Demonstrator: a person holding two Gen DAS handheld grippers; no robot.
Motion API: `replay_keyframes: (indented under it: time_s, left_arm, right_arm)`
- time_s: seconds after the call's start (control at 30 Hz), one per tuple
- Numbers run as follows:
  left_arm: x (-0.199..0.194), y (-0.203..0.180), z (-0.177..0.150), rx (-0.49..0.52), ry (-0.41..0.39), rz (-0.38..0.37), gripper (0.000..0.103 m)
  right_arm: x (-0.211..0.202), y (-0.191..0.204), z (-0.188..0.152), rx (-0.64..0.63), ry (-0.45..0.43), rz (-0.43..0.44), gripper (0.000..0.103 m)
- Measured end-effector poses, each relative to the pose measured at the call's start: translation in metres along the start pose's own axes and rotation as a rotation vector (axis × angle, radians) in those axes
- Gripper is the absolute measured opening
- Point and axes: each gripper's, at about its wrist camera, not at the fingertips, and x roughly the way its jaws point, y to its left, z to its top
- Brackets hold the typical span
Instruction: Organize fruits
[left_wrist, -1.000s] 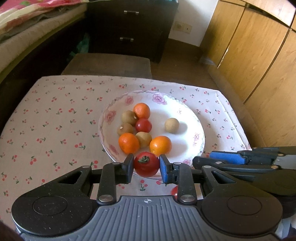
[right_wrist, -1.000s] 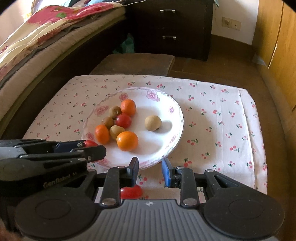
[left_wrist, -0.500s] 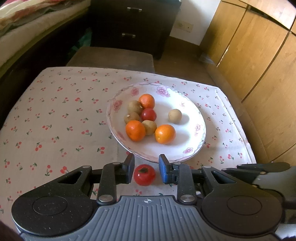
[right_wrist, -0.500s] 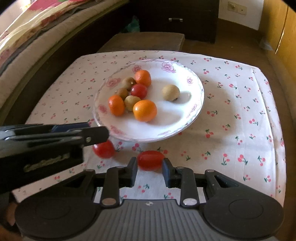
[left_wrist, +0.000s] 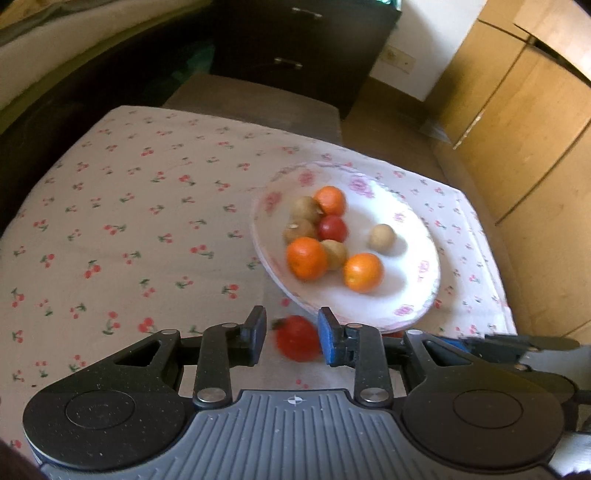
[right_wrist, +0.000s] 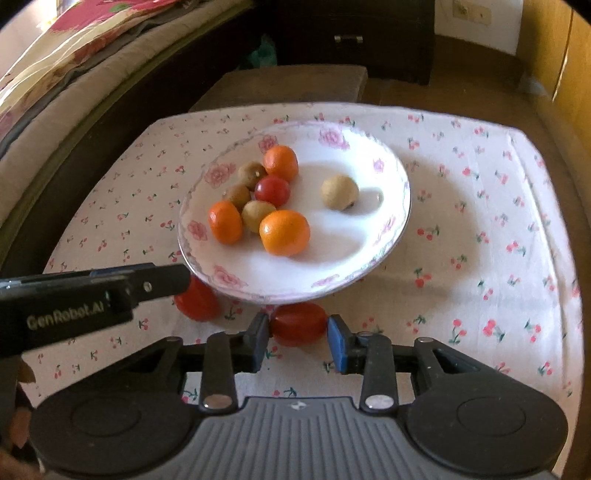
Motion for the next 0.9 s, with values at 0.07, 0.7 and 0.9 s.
replay_keyframes:
  time_s: [0.07,0.7,0.9]
  left_arm:
    - [0.003,-0.001,-0.001,-0.001,0.008,-0.02,0.038]
    - [0.012,-0.003,-0.014,-0.026,0.018,-0.021,0.06]
    - [0.024,-0.004,-0.014,-0.041,0.002,0.037,0.05]
  right_arm:
    - [0.004,0.003,-0.003,-0.01,0.003,-0.015,0.035]
    - [0.002,0.009,-0.016,-0.104,-0.028,-0.034,0.032]
    - [-0.006,-0.002,-0.024,-0.091,-0.025,-0.027,0.032]
